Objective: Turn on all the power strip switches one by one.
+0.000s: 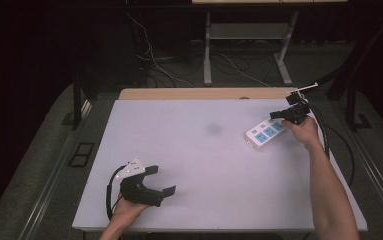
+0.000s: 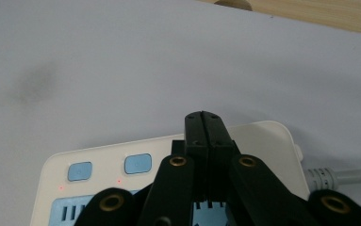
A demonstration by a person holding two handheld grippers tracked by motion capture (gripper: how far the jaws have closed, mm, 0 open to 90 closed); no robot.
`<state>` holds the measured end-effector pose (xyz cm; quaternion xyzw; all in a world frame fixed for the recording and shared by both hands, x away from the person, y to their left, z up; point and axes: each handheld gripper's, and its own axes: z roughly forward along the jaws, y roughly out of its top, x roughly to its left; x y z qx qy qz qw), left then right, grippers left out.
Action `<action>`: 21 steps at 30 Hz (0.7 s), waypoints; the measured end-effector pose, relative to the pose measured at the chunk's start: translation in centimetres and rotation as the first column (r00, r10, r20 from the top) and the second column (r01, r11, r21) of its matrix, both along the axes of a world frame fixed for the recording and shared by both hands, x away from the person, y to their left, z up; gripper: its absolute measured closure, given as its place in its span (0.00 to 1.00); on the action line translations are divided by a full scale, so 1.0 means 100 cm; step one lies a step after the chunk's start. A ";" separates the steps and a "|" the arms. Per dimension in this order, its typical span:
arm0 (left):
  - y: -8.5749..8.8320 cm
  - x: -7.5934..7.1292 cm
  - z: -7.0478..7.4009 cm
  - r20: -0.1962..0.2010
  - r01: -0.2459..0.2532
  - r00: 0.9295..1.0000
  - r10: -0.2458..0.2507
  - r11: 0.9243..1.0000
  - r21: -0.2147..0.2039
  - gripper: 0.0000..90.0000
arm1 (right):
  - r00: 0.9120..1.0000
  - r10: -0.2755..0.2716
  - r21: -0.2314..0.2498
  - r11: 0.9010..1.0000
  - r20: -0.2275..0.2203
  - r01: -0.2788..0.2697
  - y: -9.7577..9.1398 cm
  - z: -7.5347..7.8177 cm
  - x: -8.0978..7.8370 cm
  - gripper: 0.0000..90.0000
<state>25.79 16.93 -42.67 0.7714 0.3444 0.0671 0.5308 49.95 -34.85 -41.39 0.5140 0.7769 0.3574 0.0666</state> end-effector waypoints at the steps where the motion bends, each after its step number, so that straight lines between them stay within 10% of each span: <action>1: 0.000 0.000 0.000 0.001 0.001 1.000 -0.001 1.000 0.002 0.00 | 1.000 0.001 -0.001 1.000 -0.002 -0.001 0.000 -0.001 0.000 1.00; 21: 0.000 -0.001 0.000 0.001 -0.002 1.000 0.002 1.000 0.003 0.00 | 1.000 -0.002 -0.018 1.000 0.029 0.003 0.002 -0.008 -0.003 1.00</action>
